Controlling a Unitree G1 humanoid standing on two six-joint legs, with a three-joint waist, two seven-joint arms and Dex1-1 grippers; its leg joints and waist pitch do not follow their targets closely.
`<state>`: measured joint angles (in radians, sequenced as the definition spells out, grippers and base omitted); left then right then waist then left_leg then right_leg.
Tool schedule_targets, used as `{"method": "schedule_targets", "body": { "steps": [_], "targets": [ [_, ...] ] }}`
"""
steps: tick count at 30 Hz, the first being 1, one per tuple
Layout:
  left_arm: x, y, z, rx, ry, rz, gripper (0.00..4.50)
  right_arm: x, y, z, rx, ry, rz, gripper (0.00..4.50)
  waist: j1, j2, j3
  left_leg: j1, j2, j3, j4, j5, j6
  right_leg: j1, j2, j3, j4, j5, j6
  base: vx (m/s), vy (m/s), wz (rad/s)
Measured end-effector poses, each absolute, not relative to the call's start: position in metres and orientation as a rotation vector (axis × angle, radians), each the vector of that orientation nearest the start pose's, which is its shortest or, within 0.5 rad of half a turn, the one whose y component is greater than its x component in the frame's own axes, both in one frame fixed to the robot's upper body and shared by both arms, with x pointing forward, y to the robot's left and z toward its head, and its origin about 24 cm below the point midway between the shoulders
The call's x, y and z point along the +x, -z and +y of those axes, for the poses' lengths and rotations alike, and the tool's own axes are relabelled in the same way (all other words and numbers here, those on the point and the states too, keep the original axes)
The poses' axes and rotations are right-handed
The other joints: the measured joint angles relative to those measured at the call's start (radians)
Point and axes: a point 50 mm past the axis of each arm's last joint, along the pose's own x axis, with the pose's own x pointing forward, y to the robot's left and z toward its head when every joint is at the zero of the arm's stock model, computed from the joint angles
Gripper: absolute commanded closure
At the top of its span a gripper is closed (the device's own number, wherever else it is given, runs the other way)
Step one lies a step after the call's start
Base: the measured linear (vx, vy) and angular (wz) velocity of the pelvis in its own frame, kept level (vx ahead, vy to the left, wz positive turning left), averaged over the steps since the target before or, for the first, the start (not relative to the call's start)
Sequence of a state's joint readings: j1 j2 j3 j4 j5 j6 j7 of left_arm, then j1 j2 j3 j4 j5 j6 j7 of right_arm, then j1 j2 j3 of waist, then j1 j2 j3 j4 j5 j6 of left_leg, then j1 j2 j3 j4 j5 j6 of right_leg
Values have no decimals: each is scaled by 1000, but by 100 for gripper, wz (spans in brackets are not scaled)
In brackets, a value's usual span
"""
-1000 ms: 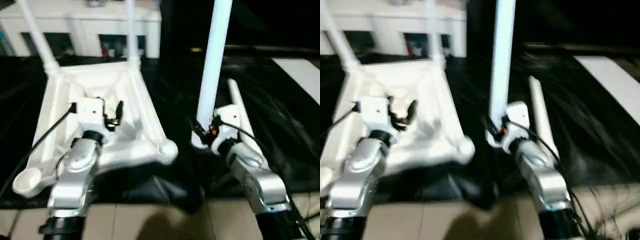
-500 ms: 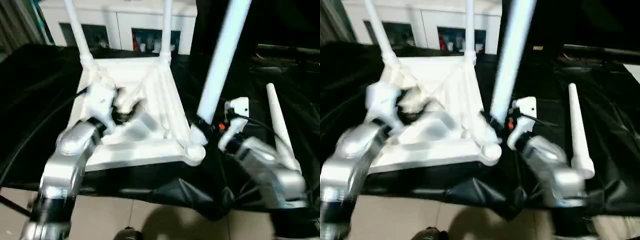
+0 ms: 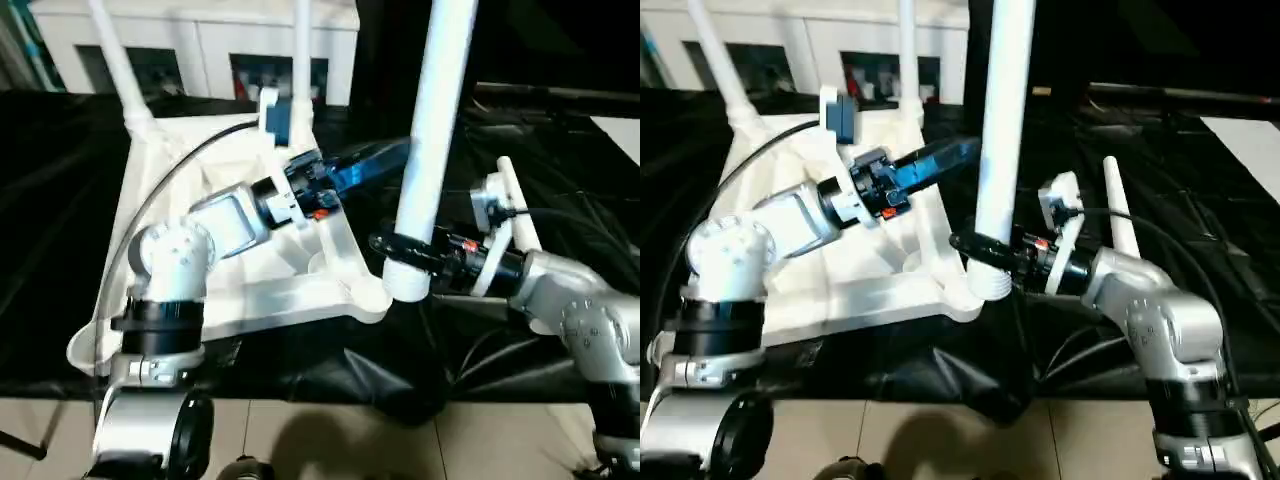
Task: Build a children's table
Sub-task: Pick table leg
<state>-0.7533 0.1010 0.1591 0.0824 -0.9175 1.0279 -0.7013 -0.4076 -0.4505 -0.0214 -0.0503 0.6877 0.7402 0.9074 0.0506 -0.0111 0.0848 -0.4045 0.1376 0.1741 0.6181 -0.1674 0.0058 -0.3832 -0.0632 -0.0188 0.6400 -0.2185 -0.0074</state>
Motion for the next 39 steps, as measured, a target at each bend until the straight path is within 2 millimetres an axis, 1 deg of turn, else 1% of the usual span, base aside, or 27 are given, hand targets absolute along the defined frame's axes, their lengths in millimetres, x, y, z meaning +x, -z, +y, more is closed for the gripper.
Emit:
{"method": "schedule_targets", "body": {
  "steps": [6, 10, 13, 15, 16, 19, 22, 24, 25, 26, 27, 30, 31, 32, 34, 35, 37, 38, 39],
  "targets": [
    [312, -191, 66, -659, 1347, 217, 7, 278, -130, -151, 288, -1264, 285, 261, 13, -4, 2, -3, 0, 1, -6, -1, 8, 0, 1, -1, -10, 1, 0, 0, 0, 0],
    [315, -183, 62, -659, 1334, 260, 7, 271, -131, -147, 310, -1350, 313, 261, 12, -6, 3, -4, 0, 2, -6, -2, 10, 0, 0, 0, -12, 1, 0, 0, 0, 0],
    [316, -190, 61, -682, 1361, 238, 7, 269, -131, -148, 314, -1378, 328, 261, 12, -9, 5, -4, 0, 2, -6, -2, 10, 0, 0, 0, -12, 1, 0, 0, 0, 0],
    [313, -202, 63, -777, 1447, 176, 7, 267, -132, -145, 310, -1418, 336, 261, 12, -9, 5, -2, 0, 3, -6, -2, 9, 1, 0, 0, -12, 2, -1, 0, 0, 0],
    [311, -204, 64, -804, 1477, 160, 34, 265, -131, -144, 310, -1434, 340, 261, 12, -9, 4, -2, 0, 3, -6, -2, 9, 1, 0, 0, -12, 2, -1, 0, 0, 0],
    [308, -205, 68, -816, 1534, 148, 43, 263, -129, -141, 322, -1486, 359, 261, 11, -9, 4, -1, 1, 3, -6, -3, 7, 1, 0, 0, -12, 2, -1, 0, 0, 0],
    [306, -201, 70, -793, 1562, 166, 81, 262, -126, -141, 326, -1509, 384, 261, 11, -9, 4, -1, 1, 4, -6, -3, 7, 2, 0, 0, -12, 2, -1, 0, 0, 0],
    [304, -198, 70, -757, 1574, 173, 86, 262, -127, -139, 322, -1527, 387, 261, 11, -9, 4, -1, 1, 4, -6, -3, 7, 1, 0, 0, -12, 3, -2, 0, 0, 0],
    [303, -197, 70, -731, 1576, 176, 86, 263, -127, -139, 320, -1533, 386, 261, 11, -9, 4, -1, 1, 4, -6, -3, 7, 2, 0, 0, -12, 3, -2, 0, 0, 0],
    [302, -196, 70, -716, 1577, 179, 99, 263, -128, -139, 318, -1535, 384, 261, 12, -9, 4, -1, 1, 4, -6, -3, 7, 2, 0, 0, -12, 3, -2, 0, 0, 0],
    [302, -195, 69, -710, 1581, 185, 125, 264, -129, -138, 317, -1537, 381, 261, 13, -9, 4, -1, 1, 5, -6, -3, 7, 2, -1, 0, -12, 3, -2, 0, 0, 0],
    [302, -194, 70, -703, 1578, 190, 127, 264, -130, -138, 322, -1553, 378, 261, 14, -9, 4, -1, 1, 6, -6, -3, 7, 2, -1, 0, -12, 3, -3, 0, 0, 0],
    [302, -194, 70, -700, 1578, 191, 151, 264, -130, -138, 323, -1556, 379, 261, 13, -9, 4, -1, 1, 6, -6, -3, 7, 2, -1, 0, -12, 3, -3, 0, 0, 0],
    [302, -194, 70, -698, 1579, 192, 151, 264, -129, -138, 323, -1556, 380, 261, 13, -9, 4, -1, 1, 6, -6, -3, 7, 2, -1, 0, -11, 3, -3, 0, 0, 0],
    [303, -193, 70, -699, 1571, 189, 177, 265, -129, -138, 321, -1559, 377, 261, 13, -9, 4, -1, 1, 6, -5, -3, 7, 2, -1, 0, -11, 3, -3, 0, 0, 0],
    [304, -193, 70, -700, 1567, 188, 177, 265, -130, -138, 320, -1560, 375, 261, 13, -9, 4, -1, 1, 6, -5, -3, 7, 2, -1, 0, -11, 3, -3, 0, 0, 0],
    [305, -191, 70, -709, 1557, 189, 211, 266, -129, -139, 322, -1555, 377, 261, 14, -9, 4, -1, 1, 6, -5, -3, 7, 2, -2, 0, -11, 3, -3, 0, 0, 0],
    [306, -190, 71, -713, 1553, 189, 211, 266, -129, -139, 321, -1553, 378, 261, 14, -9, 4, -1, 1, 6, -5, -3, 7, 2, -2, 0, -11, 3, -3, 0, 0, 0],
    [307, -190, 71, -714, 1549, 186, 223, 266, -129, -139, 321, -1554, 377, 261, 13, -9, 4, -1, 1, 6, -5, -3, 7, 2, -2, 0, -10, 3, -3, 0, 0, 0]
  ]
}}
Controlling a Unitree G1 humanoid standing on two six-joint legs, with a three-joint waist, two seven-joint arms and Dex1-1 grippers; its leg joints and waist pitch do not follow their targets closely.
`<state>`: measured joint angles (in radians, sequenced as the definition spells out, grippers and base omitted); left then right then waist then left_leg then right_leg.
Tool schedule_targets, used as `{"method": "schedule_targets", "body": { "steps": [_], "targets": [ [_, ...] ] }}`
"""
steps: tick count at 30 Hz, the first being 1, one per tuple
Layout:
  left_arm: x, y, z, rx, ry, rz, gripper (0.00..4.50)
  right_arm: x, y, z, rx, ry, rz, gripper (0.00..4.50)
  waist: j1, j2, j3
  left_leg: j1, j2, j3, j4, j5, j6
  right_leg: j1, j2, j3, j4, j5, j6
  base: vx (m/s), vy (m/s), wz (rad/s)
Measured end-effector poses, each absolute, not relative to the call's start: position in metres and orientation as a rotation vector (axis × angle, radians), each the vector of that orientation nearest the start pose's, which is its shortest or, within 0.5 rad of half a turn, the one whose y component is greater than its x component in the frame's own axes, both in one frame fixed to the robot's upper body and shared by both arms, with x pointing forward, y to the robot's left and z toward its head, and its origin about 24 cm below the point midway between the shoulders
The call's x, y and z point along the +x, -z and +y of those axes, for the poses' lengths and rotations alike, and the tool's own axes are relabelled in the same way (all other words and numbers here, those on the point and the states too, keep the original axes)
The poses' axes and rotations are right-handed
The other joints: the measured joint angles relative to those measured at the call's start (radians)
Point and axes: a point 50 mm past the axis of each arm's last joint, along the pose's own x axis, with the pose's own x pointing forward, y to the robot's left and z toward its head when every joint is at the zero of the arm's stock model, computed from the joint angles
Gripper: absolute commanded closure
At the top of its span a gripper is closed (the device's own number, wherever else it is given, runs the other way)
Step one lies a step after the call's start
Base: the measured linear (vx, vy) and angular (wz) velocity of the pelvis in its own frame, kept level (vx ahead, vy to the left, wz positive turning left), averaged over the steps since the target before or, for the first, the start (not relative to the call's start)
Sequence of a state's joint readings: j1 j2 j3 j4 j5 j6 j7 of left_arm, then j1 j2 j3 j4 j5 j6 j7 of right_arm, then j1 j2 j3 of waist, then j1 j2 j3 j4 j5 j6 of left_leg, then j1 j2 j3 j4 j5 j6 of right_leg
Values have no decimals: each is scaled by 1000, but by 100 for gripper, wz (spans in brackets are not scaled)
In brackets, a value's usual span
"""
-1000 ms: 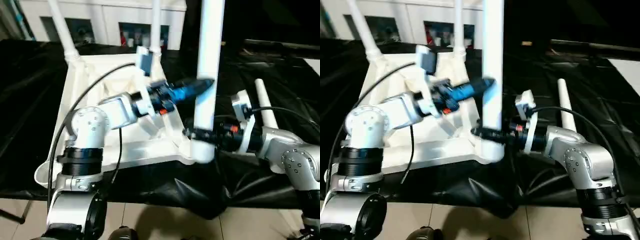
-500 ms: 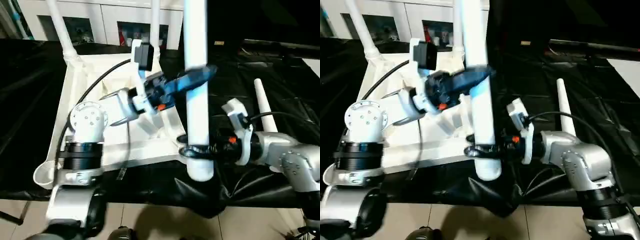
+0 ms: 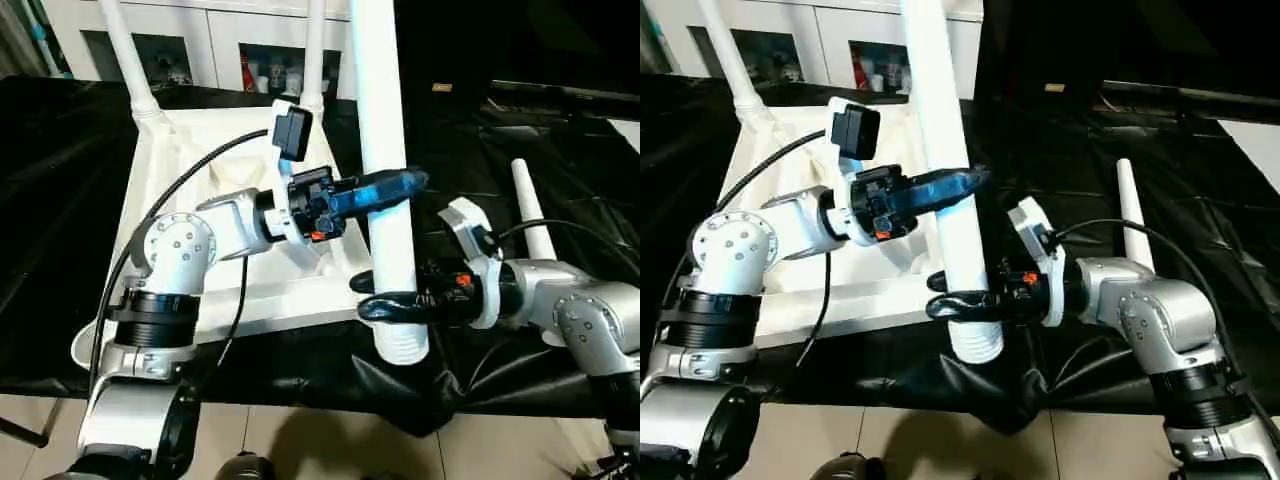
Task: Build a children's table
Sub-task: Pick table leg
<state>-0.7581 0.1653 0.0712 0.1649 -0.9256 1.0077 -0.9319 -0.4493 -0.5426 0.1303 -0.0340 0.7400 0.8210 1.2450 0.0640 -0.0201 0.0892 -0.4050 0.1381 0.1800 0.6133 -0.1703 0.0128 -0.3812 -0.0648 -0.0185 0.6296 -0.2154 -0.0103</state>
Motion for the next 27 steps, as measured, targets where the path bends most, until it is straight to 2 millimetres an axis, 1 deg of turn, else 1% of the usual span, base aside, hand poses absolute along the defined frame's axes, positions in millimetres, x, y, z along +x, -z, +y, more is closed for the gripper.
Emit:
{"method": "schedule_targets", "body": {
  "steps": [1, 2, 3, 7, 9, 11, 14, 15, 19, 23, 24, 27],
  "targets": [
    [307, -190, 71, -713, 1547, 183, 230, 267, -129, -139, 321, -1555, 377, 261, 0, 0, 0, 0, 0, 0, 0, 0, 0, 0, 0, 0, 0, 0, 0, 0, 0, 0],
    [307, -190, 71, -712, 1547, 182, 242, 267, -130, -139, 321, -1556, 376, 206, 0, 0, 0, 0, 0, 0, 0, 0, 0, 0, 0, 0, 0, 0, 0, 0, 0, 0],
    [307, -191, 71, -708, 1545, 180, 245, 267, -130, -139, 320, -1557, 375, 192, 0, 0, 0, 0, 0, 0, 0, 0, 0, 0, 0, 0, 0, 0, 0, 0, 0, 0],
    [310, -191, 73, -695, 1511, 174, 252, 269, -132, -139, 312, -1557, 365, 183, 1, 0, 0, 0, 0, 0, 1, 0, 0, 0, 0, 0, 1, 0, 0, 0, 0, 0],
    [311, -191, 73, -678, 1487, 162, 259, 270, -132, -138, 299, -1544, 353, 155, 1, -1, 0, 0, 0, 0, 1, 0, 0, 0, 0, 0, 1, 0, 0, 0, 0, 0],
    [315, -193, 74, -590, 1416, 127, 263, 276, -131, -135, 236, -1478, 312, 146, 0, -1, 0, 0, 0, 0, 1, 0, 0, 0, 0, 0, 1, 1, 0, 0, 0, 0],
    [319, -195, 69, -410, 1314, 64, 266, 286, -128, -128, 151, -1322, 267, 143, -1, -1, -1, 0, 1, 1, 1, 0, -1, 0, 0, 0, 1, 1, 0, 0, 0, 0],
    [323, -196, 67, -338, 1226, 34, 266, 294, -128, -122, 119, -1215, 246, 143, -3, -1, -1, 1, 1, 1, 1, 1, -2, 0, 0, 0, 1, 2, 1, 0, 0, 0],
    [332, -193, 66, -221, 997, 11, 267, 307, -126, -102, 83, -980, 205, 143, -7, -1, -1, 1, 2, 1, 1, 1, -5, -1, 0, 0, 1, 3, 3, 0, 0, 0],
    [335, -187, 71, -147, 897, 18, 267, 310, -123, -94, 49, -895, 206, 143, -6, -1, -1, 0, 2, 1, 1, 1, -6, -1, 0, 0, 1, 4, 4, 0, 0, 0],
    [336, -187, 73, -130, 874, 18, 267, 310, -123, -93, 43, -882, 205, 170, -6, -1, -1, 0, 2, 1, 1, 1, -6, -1, 0, 0, 1, 4, 4, 0, 0, 0],
    [338, -188, 75, -112, 839, 0, 267, 312, -122, -92, 13, -835, 200, 183, -5, -1, -1, 0, 2, 1, 1, 1, -6, -1, 0, 0, 1, 4, 4, 0, 0, 0]
  ]
}}
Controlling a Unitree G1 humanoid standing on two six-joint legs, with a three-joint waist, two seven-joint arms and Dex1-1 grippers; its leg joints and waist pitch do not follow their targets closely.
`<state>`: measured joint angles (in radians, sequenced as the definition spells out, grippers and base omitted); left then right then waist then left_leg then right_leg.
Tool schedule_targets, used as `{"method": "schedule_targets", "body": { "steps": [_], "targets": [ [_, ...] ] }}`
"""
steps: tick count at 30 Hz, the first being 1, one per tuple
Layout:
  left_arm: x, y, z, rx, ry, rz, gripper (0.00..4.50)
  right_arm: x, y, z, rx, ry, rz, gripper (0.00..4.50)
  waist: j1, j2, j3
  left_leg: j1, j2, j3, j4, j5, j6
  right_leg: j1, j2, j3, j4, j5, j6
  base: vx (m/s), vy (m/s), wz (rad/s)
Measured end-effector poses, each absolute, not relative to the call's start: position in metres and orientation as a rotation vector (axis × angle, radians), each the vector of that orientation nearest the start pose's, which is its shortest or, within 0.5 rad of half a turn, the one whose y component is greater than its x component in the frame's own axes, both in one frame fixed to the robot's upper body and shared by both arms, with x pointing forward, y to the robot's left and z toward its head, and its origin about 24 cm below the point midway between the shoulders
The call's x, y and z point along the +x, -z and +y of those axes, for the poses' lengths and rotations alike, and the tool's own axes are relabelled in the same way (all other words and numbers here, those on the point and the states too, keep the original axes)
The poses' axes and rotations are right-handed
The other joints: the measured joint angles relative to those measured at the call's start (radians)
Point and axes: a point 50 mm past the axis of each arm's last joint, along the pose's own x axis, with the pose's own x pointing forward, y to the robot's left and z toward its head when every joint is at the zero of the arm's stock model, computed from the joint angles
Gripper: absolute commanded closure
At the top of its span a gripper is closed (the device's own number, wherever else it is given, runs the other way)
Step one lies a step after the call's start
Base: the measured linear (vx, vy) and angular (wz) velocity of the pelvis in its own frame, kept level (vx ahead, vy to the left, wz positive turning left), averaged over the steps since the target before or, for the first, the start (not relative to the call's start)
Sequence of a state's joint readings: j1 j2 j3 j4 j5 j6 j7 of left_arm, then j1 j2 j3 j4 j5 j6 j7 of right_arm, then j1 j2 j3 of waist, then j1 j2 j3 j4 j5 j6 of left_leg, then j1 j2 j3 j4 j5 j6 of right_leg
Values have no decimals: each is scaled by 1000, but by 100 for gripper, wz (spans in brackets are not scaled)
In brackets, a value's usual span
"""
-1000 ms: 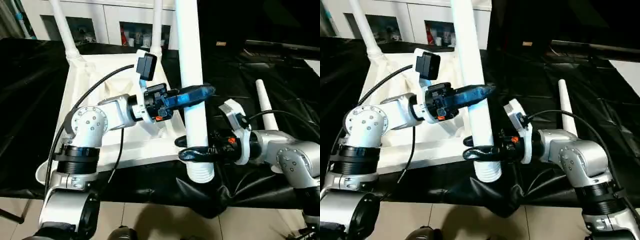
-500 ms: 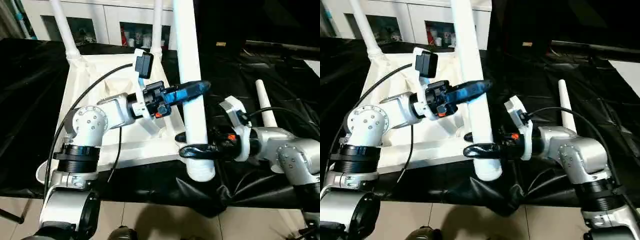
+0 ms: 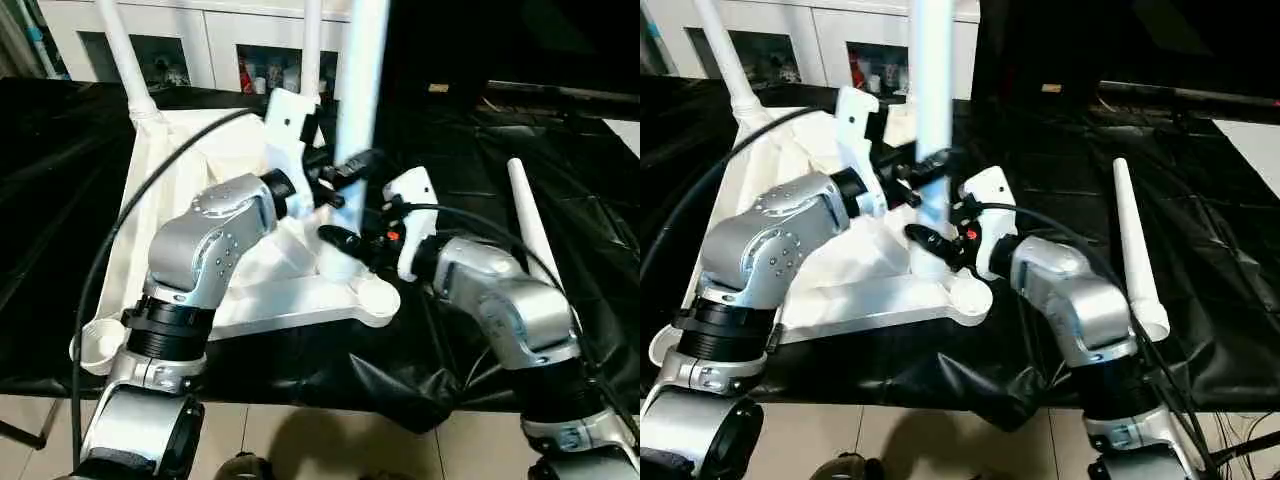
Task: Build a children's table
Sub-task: Pick table leg
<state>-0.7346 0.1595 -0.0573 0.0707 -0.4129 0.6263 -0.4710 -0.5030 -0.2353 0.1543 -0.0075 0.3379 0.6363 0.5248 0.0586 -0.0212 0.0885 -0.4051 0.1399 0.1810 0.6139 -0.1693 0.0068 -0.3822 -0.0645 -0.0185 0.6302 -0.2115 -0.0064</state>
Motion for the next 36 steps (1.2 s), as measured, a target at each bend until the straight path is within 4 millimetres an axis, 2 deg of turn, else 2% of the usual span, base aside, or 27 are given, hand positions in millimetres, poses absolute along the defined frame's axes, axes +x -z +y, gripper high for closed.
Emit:
{"method": "schedule_targets", "body": {
  "steps": [2, 6, 17, 19, 22, 26, 28, 31, 34, 36],
  "targets": [
    [338, -189, 75, -109, 834, -18, 267, 313, -122, -91, 14, -823, 189, 221, -1, 0, 0, 0, 0, 0, 0, 0, 0, 0, 0, 0, 0, 0, 0, 0, 0, 0],
    [339, -189, 74, -106, 826, -23, 267, 313, -122, -89, 11, -811, 186, 253, -2, 0, 0, 0, 0, 0, 0, 0, 0, 0, 0, 0, 0, 1, 2, 0, 0, 0],
    [337, -191, 72, -114, 849, -29, 267, 312, -124, -97, 22, -871, 179, 266, -1, 0, 0, 0, 0, 0, 0, 0, 0, 0, 0, 0, 0, 1, 2, 0, 0, 0],
    [334, -192, 73, -150, 897, -15, 211, 309, -124, -103, 31, -932, 178, 266, 0, 0, 0, 0, 0, 0, 0, 0, 0, 0, 0, 0, 0, 1, 2, 0, 0, 0],
    [327, -195, 75, -233, 1024, 3, 194, 299, -128, -104, 55, -1070, 159, 267, -1, 0, 0, 0, 0, 0, -1, 0, 0, 0, 0, 0, 0, 1, 2, 0, 0, 0],
    [323, -199, 75, -270, 1108, -20, 160, 295, -132, -112, 34, -1154, 163, 268, 0, 0, 0, 0, 0, 0, 0, 0, 0, 0, 0, 0, 0, 1, 2, 0, 0, 0],
    [322, -201, 81, -267, 1137, -30, 196, 292, -135, -116, 10, -1196, 165, 268, -1, 0, 0, 1, 0, 0, 0, 0, 0, 0, 0, 0, 0, 1, 2, 0, 0, 0],
    [320, -202, 84, -297, 1190, -21, 191, 290, -135, -119, 4, -1233, 172, 268, -1, 0, 0, 1, 0, 0, 0, 0, 0, 0, 0, 0, 0, 1, 2, 0, 0, 0],
    [320, -203, 90, -319, 1198, -20, 231, 289, -136, -121, -1, -1259, 175, 268, -1, 0, 0, 1, 0, 0, -1, 0, 0, 0, 0, 0, 0, 1, 2, 0, 0, 0],
    [318, -204, 92, -325, 1223, -8, 227, 289, -136, -121, -3, -1269, 177, 268, -1, 1, 0, 1, 0, 0, -1, 0, 0, 0, 0, 0, 0, 1, 2, 0, 0, 0]
  ]
}}
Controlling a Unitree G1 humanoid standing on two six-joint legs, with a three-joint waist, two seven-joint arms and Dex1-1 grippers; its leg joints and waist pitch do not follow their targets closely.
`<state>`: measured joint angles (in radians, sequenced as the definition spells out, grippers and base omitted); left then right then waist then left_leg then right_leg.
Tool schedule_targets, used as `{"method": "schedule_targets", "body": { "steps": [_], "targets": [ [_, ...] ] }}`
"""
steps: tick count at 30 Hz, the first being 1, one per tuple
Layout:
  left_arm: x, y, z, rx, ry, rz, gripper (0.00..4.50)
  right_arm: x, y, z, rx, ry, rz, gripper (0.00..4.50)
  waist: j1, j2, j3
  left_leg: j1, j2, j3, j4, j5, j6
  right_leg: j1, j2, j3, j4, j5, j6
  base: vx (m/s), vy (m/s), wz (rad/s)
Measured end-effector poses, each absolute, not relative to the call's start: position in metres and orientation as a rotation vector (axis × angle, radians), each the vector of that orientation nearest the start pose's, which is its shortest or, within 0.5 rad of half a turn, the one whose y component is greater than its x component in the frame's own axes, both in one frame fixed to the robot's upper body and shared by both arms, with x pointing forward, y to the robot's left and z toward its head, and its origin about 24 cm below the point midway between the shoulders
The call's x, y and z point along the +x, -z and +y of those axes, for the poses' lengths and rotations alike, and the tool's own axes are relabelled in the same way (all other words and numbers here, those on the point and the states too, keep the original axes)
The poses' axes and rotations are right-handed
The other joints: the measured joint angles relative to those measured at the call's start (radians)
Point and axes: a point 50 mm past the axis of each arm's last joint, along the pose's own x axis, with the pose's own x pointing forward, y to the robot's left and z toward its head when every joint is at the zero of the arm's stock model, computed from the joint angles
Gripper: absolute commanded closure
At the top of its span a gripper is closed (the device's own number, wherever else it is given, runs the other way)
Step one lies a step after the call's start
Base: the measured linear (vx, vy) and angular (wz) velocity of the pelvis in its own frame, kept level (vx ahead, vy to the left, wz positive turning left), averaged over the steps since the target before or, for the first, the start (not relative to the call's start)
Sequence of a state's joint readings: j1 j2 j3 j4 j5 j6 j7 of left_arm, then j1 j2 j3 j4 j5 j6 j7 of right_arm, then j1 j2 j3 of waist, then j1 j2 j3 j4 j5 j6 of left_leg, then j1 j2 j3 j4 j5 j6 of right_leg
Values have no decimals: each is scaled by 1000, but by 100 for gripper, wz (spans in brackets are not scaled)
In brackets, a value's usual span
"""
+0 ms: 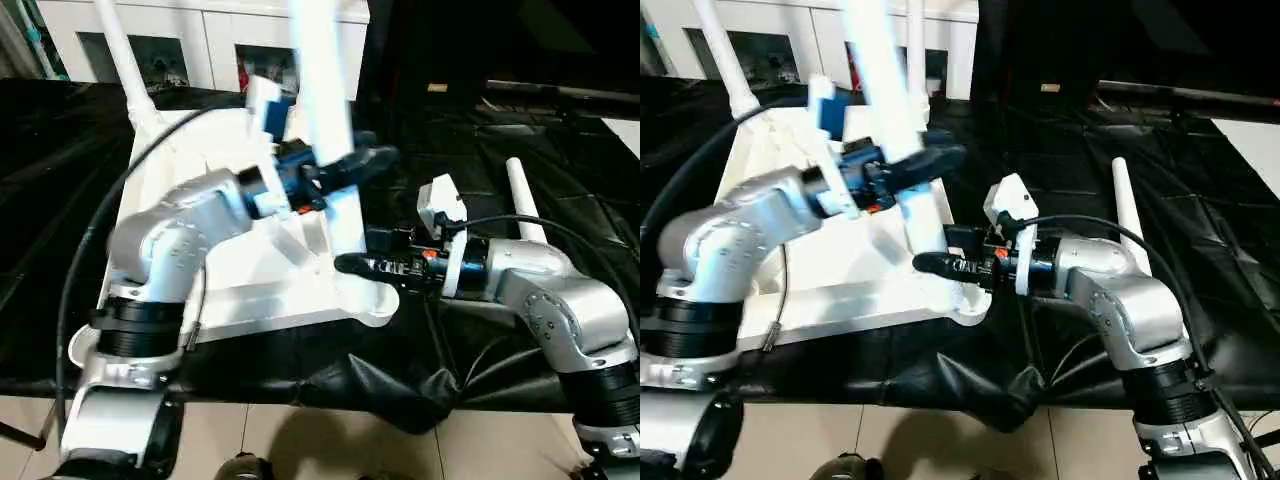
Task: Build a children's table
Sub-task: Pick table leg
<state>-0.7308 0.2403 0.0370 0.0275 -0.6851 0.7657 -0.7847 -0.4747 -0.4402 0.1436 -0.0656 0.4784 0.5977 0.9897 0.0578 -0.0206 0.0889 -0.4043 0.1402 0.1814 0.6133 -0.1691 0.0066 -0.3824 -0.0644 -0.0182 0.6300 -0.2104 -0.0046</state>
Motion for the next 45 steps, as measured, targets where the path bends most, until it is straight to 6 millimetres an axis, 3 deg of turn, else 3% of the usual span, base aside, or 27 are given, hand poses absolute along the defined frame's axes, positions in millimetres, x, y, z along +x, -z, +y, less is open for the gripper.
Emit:
{"method": "schedule_targets", "body": {
  "steps": [4, 17, 18, 21, 27, 45],
  "targets": [
    [318, -204, 96, -320, 1226, -1, 266, 288, -137, -123, -7, -1283, 182, 268, 0, 0, 0, 0, 0, 0, 0, 0, 0, 0, 0, 0, 0, 0, 0, 0, 0, 0],
    [323, -207, 90, -359, 1198, 27, 280, 289, -138, -125, -3, -1264, 171, 268, -3, -1, 1, 0, 0, 0, -2, 0, 0, -1, 0, 0, -2, 0, 0, 0, 0, 0],
    [323, -209, 88, -335, 1206, 31, 280, 289, -138, -125, -3, -1264, 173, 233, -3, -1, 1, 0, 0, 0, -3, 0, 0, -1, 0, 0, -2, 0, 0, 0, 0, 0],
    [323, -212, 85, -288, 1222, 38, 280, 289, -138, -125, 9, -1271, 187, 193, -2, -1, 2, 0, 0, 1, -4, 0, 0, -1, 0, 0, -4, 0, 0, 0, 0, 0],
    [322, -209, 80, -228, 1252, 64, 280, 288, -136, -124, -1, -1303, 234, 151, -3, -2, 3, 0, 0, 1, -6, 0, 0, -1, 0, 0, -6, 0, 0, 0, 0, 0],
    [316, -213, 72, -147, 1378, 85, 280, 292, -133, -116, 14, -1414, 294, 147, -1, -3, 4, 0, 0, 3, -7, 0, 0, -1, 0, 0, -7, 0, 0, 0, 0, 0]
  ]
}}
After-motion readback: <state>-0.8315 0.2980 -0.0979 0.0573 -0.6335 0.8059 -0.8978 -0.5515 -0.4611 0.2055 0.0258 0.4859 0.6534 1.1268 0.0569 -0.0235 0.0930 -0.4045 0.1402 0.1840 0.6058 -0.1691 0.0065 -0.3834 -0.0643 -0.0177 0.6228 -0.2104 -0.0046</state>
